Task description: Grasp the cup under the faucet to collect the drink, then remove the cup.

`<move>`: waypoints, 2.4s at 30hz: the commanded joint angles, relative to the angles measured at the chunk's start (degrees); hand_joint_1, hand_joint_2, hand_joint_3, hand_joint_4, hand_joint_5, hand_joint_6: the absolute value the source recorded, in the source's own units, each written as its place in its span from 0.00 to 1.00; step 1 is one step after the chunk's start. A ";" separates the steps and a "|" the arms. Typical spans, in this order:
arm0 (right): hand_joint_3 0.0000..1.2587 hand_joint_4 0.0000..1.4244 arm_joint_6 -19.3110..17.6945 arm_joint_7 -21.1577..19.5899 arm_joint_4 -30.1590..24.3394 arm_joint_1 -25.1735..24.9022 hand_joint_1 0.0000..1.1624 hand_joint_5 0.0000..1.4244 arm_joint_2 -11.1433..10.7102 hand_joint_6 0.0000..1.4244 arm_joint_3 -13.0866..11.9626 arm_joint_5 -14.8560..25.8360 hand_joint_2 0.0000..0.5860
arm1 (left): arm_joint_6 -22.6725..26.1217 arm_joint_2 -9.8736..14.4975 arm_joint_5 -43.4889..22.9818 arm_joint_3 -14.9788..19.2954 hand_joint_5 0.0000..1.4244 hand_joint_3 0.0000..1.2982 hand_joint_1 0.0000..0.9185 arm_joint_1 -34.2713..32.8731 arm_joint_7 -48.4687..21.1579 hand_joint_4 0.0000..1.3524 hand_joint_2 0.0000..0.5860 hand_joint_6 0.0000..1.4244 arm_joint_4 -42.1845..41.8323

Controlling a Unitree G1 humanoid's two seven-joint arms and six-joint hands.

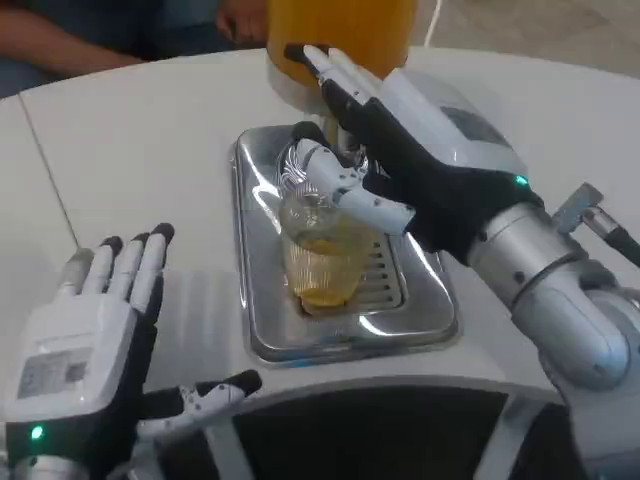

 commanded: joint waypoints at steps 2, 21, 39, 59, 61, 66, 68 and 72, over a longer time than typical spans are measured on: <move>0.03 0.00 -1.99 2.29 0.95 -1.12 0.00 0.02 0.41 0.10 1.80 0.61 1.00 | -0.27 -1.02 -1.83 -0.78 0.00 0.00 0.00 -1.12 -0.93 0.00 0.15 0.00 0.33; 0.04 0.00 -2.46 3.04 2.68 -2.60 0.02 0.03 0.79 0.10 1.68 0.64 1.00 | -0.47 -4.42 -8.50 -2.32 0.00 0.00 0.11 -5.98 -0.86 0.00 0.15 0.00 5.08; 0.04 0.00 -1.86 3.00 2.05 -2.38 0.03 0.03 1.40 0.10 1.62 0.19 1.00 | -1.61 -5.72 -9.84 -3.00 0.00 0.00 0.12 -8.56 2.00 0.00 0.14 0.00 8.43; 0.02 0.00 -3.44 -16.54 -18.05 25.47 0.18 0.00 12.23 0.07 -15.17 8.33 1.00 | -1.57 -5.76 -10.12 -2.96 0.00 0.00 0.06 -10.80 3.77 0.00 0.13 0.00 11.27; 0.01 0.00 -4.07 -16.39 -19.15 27.54 0.21 0.00 11.15 0.07 -14.69 7.20 1.00 | -1.79 -5.78 -10.41 -2.97 0.00 0.00 0.05 -10.99 3.81 0.00 0.13 0.00 11.51; 0.01 0.00 -7.00 -15.20 -19.59 34.61 0.30 0.00 6.20 0.06 -11.14 -0.14 1.00 | -2.38 -5.90 -10.80 -3.78 0.00 0.00 0.05 -11.96 3.92 0.00 0.13 0.00 12.84; 0.00 0.00 -9.06 -15.42 -19.57 37.20 0.32 0.00 4.42 0.06 -9.78 -3.41 1.00 | -2.49 -6.11 -11.36 -3.91 0.00 0.00 0.05 -12.64 3.80 0.00 0.13 0.00 13.61; 0.00 0.00 -11.88 -15.85 -18.54 40.45 0.38 0.00 3.07 0.06 -9.15 -5.78 0.98 | -2.80 -6.25 -12.15 -4.17 0.00 0.00 0.05 -13.93 3.65 0.00 0.13 0.00 14.84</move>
